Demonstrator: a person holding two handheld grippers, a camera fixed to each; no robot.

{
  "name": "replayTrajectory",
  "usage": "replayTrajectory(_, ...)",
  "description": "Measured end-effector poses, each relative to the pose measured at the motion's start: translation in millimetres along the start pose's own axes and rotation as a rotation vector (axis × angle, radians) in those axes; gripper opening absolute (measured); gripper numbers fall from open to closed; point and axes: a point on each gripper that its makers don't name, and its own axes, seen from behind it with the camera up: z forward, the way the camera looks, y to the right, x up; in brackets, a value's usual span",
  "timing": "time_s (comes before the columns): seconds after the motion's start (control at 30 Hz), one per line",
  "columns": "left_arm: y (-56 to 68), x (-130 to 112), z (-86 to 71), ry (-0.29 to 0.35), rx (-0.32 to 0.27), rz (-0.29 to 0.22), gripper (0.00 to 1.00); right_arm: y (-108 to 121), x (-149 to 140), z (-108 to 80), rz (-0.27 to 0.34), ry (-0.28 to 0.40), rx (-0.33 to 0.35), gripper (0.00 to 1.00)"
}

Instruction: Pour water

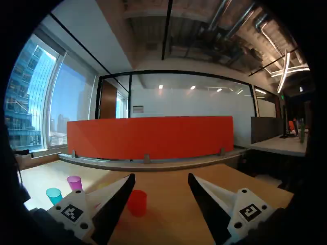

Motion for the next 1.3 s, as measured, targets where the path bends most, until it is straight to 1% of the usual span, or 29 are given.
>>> replayTrajectory(0.17, -2.9, -8, 0.7, 0.005, 0.001, 0.013, 0.86, 0, 1, -1.5, -0.023, -0.009, -0.011, 1.0)
replayTrajectory(0.37, -12.8, -25, 0.9, -0.007, 0.014, 0.028, 0.86, 3, -1, -5.3, -0.034, -0.016, -0.031, 1.0)
replayTrajectory(0.6, -21.6, -39, -3.7, -0.013, 0.01, -0.001, 0.86, 3, 0, -7.3, -0.012, -0.011, -0.039, 1.0)
replayTrajectory(0.9, -25.0, -46, -9.3, -0.012, 0.005, 0.0, 0.86, 4, 7, -7.8, 0.027, 0.002, -0.041, 1.0)
replayTrajectory(1.1, -26.4, -52, -8.3, -0.015, 0.003, -0.02, 0.86, 4, 11, -7.9, 0.024, 0.006, -0.039, 1.0)
replayTrajectory(1.3, -26.3, -54, -7.6, -0.015, -0.001, -0.022, 0.86, 1, 13, -7.7, 0.011, 0.011, -0.036, 1.0)
